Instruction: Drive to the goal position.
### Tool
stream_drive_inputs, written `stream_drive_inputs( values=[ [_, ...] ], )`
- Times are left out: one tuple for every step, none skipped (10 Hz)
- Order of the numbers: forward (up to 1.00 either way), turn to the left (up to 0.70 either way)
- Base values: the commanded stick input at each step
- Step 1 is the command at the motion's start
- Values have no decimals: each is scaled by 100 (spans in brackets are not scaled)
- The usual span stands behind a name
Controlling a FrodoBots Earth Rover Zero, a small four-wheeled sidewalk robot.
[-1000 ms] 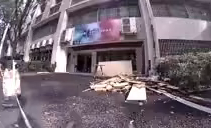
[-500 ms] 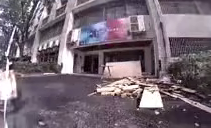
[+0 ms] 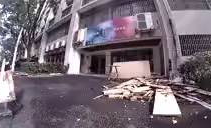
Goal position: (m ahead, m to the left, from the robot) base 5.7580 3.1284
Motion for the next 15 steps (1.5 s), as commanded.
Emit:
stream_drive_inputs(
  values=[
    [43,26],
    [43,26],
    [43,26],
    [43,26],
    [43,26],
    [43,26],
    [43,26],
    [43,26],
    [43,26],
    [43,26],
    [43,26],
    [43,26],
    [43,26],
    [43,26],
    [43,26]
  ],
)
